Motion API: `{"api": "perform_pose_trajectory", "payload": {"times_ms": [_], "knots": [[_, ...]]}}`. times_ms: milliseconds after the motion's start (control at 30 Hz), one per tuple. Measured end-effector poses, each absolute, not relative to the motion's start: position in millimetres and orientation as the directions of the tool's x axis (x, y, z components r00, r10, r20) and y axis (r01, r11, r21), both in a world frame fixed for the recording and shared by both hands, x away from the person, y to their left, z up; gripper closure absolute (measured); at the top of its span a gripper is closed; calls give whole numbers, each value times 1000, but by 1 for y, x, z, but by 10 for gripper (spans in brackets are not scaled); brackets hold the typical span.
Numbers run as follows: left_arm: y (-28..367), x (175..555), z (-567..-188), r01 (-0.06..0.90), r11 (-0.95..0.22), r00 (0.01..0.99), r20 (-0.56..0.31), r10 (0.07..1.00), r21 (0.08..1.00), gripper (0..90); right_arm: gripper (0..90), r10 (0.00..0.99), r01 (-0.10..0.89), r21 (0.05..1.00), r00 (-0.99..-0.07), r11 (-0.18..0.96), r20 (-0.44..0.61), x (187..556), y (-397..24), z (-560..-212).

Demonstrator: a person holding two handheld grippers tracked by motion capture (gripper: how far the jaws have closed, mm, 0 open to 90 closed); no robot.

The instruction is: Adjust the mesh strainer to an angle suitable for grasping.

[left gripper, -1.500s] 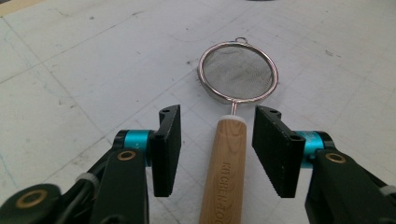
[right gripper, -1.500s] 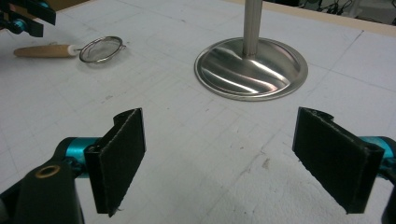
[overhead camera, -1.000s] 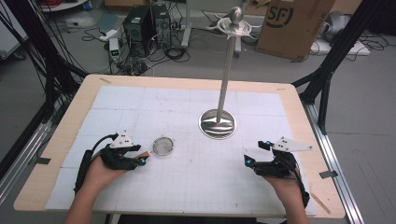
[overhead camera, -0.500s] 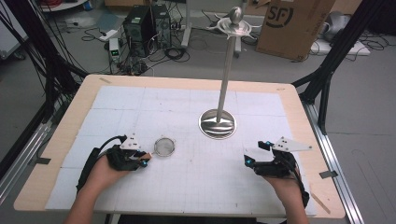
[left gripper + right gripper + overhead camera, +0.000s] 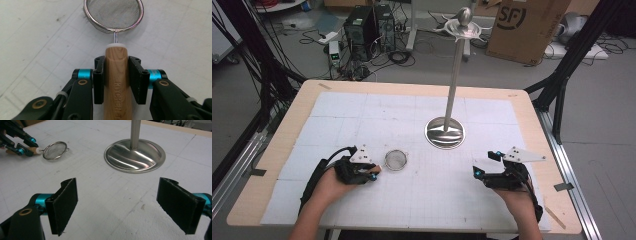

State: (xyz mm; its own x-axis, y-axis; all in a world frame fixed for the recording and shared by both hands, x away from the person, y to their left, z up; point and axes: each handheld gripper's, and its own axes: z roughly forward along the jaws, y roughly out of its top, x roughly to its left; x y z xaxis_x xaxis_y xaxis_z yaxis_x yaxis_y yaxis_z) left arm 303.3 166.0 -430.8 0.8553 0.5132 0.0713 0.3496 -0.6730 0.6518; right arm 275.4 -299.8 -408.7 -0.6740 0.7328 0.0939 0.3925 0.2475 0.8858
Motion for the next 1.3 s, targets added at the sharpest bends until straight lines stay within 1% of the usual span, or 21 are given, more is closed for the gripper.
{"api": "perform_pose_trajectory", "payload": {"times_ms": [267,600,900,1100,1300], "knots": [[134,303,-431,307,-689,883,73,463,656,679,161,725,393,883,-683,257,93,276,-296,-409],[81,302,-430,238,-716,921,82,381,656,680,161,721,385,891,-686,239,103,274,-297,-405],[40,296,-433,200,-709,939,73,335,676,679,161,722,382,893,-685,238,101,274,-299,-404],[22,294,-434,170,-716,949,84,304,677,679,161,718,381,892,-689,243,98,274,-298,-405],[13,294,-435,170,-705,949,78,306,689,679,161,719,386,890,-687,243,102,275,-297,-406]]}}
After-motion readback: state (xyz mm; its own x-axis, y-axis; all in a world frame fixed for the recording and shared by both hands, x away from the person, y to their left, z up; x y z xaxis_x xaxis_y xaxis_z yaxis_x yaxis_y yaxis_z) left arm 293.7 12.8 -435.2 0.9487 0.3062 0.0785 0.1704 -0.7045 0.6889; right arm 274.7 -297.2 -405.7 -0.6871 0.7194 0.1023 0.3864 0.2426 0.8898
